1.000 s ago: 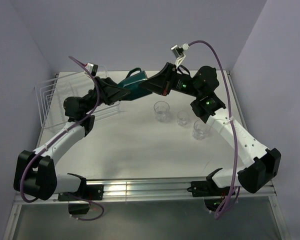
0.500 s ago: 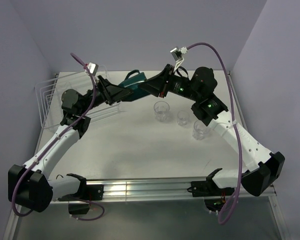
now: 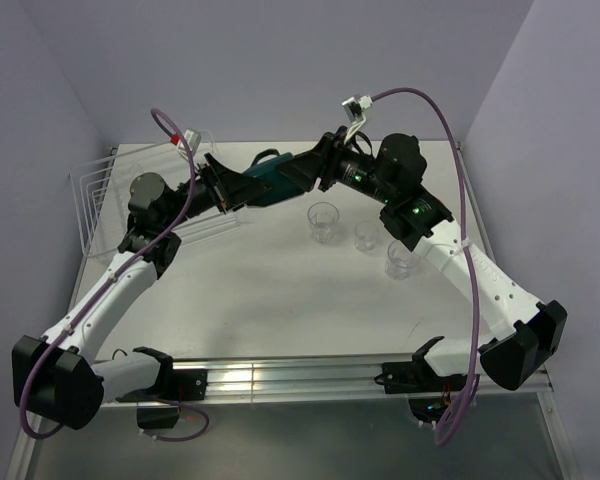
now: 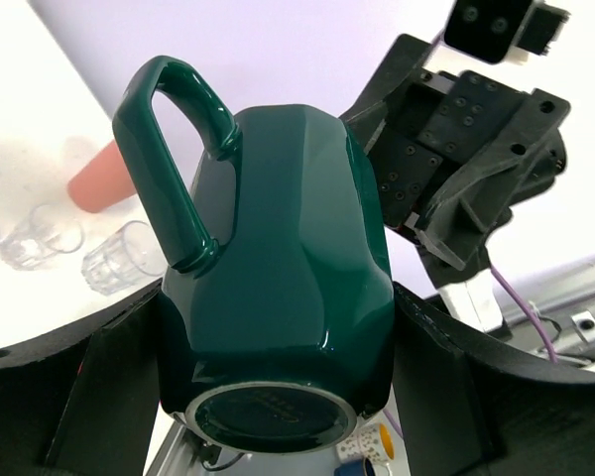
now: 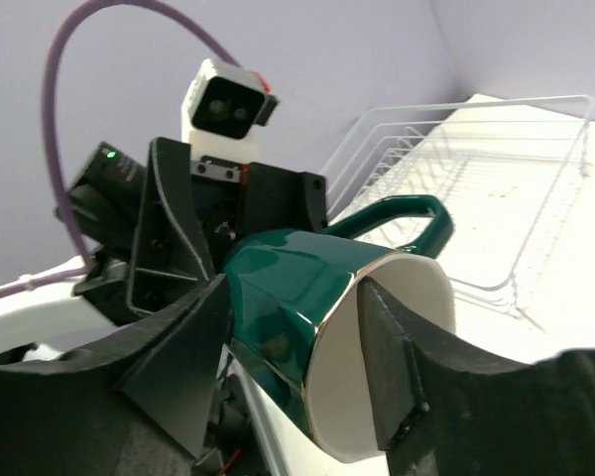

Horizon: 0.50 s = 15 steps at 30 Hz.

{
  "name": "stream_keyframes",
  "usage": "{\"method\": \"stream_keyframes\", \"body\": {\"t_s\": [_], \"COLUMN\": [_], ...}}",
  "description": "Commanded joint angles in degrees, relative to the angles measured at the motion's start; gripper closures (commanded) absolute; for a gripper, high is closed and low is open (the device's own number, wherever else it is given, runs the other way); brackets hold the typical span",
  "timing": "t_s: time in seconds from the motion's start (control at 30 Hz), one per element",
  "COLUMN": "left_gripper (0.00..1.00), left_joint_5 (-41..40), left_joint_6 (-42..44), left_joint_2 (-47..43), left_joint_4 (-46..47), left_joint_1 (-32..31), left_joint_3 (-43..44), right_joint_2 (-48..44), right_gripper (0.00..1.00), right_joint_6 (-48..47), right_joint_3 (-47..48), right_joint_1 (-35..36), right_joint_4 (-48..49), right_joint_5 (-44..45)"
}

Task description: Load the cups into the dish rack

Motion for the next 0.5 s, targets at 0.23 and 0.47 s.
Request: {"method": "stream_keyframes", "body": {"t_s": [0.23,0.47], "left_gripper": [1.00,1.00], "left_joint_5": [-10.0,-19.2], "left_joint_6": [10.0,19.0], "left_joint_2": [-4.4,-3.5], "left_joint_4": [-13.5,-30.3], "left_joint_1": [0.3,2.1], "left_joint_3": [9.8,18.4], "right_joint_2": [-1.6,-1.8], "right_gripper": [0.33,0.32], "right_joint_6": [-2.5,-1.7], "right_joint_3": [4.5,5.1], "right_joint_1": [0.4,-0.8], "right_joint_4": [-11.8,-20.1], "right_joint_5": [19.8,36.0]}}
